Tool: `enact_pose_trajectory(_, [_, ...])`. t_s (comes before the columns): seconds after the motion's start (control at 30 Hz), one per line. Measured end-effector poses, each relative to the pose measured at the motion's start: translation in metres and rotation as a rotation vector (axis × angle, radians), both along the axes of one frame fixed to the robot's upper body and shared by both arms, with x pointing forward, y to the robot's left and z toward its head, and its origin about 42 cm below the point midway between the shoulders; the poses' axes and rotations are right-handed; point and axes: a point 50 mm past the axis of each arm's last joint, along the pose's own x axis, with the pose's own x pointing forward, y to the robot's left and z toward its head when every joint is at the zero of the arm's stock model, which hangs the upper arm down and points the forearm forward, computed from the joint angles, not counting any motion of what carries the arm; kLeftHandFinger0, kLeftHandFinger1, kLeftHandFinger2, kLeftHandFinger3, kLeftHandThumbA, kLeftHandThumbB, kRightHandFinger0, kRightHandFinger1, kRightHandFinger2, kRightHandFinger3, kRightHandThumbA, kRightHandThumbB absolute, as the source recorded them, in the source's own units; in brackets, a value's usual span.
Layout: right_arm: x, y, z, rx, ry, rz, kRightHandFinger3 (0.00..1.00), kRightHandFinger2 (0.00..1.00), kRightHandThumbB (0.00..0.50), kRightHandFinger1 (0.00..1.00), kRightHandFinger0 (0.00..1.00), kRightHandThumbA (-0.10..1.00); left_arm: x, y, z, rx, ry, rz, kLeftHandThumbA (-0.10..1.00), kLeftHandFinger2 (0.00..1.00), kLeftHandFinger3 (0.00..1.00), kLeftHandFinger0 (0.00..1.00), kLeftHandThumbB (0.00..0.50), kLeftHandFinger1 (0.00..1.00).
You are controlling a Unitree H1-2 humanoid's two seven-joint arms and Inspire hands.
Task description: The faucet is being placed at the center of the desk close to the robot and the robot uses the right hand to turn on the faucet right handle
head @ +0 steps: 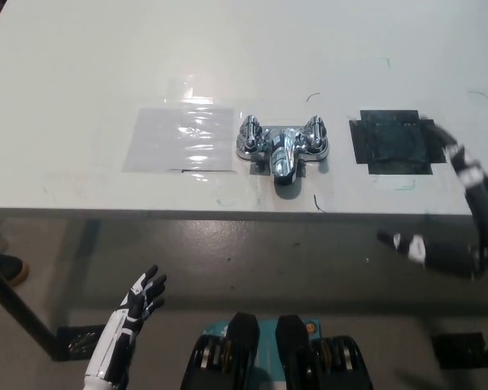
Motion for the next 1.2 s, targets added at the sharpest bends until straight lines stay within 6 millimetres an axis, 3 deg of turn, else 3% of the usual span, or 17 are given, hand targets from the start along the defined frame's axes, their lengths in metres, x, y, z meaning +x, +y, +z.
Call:
enact_pose_trajectory(0.07, [0.021, 0.002, 0.015, -0.041, 0.007, 0.002, 1.00, 1.00, 0.258, 1.00, 1.00, 1.00, 0.000, 0.000, 0.000, 0.000, -0.001, 0.000, 1.00, 1.00, 1.00, 1.00, 0.500, 1.00])
enact_pose_trajectory(0.2, [0.062, 0.008, 0.033, -0.108, 0.071, -0.002, 1.00, 1.00, 0.241, 1.00, 1.00, 1.00, 0.000, 0.000, 0.000, 0.000, -0.003, 0.000, 1.00, 1.00, 1.00, 1.00, 0.500, 1.00])
enact_pose_trajectory(0.5, [0.152, 0.036, 0.055, -0.336, 0.318, -0.031, 1.00, 1.00, 0.277, 1.00, 1.00, 1.00, 0.001, -0.001, 0.002, 0.000, -0.016, -0.003, 1.00, 1.00, 1.00, 1.00, 0.500, 1.00])
enact_pose_trajectory(0.67, [0.193, 0.054, 0.068, -0.429, 0.445, -0.074, 1.00, 1.00, 0.265, 1.00, 1.00, 1.00, 0.002, -0.002, 0.004, 0.006, -0.026, -0.008, 1.00, 1.00, 1.00, 1.00, 0.500, 1.00])
enact_pose_trajectory(0.87, [0.224, 0.077, 0.076, -0.411, 0.565, -0.097, 1.00, 1.00, 0.276, 1.00, 1.00, 1.00, 0.002, -0.004, 0.004, 0.021, -0.036, -0.012, 1.00, 1.00, 1.00, 1.00, 0.500, 1.00])
enact_pose_trajectory(1.03, [0.239, 0.093, 0.065, -0.368, 0.673, -0.096, 1.00, 1.00, 0.206, 1.00, 1.00, 1.00, 0.002, -0.005, 0.003, 0.034, -0.035, -0.008, 1.00, 1.00, 1.00, 1.00, 0.500, 1.00])
enact_pose_trajectory(1.2, [0.251, 0.102, 0.069, -0.359, 0.732, -0.108, 1.00, 1.00, 0.202, 1.00, 1.00, 1.00, 0.002, -0.004, 0.001, 0.046, -0.033, -0.003, 1.00, 1.00, 1.00, 1.00, 0.500, 1.00])
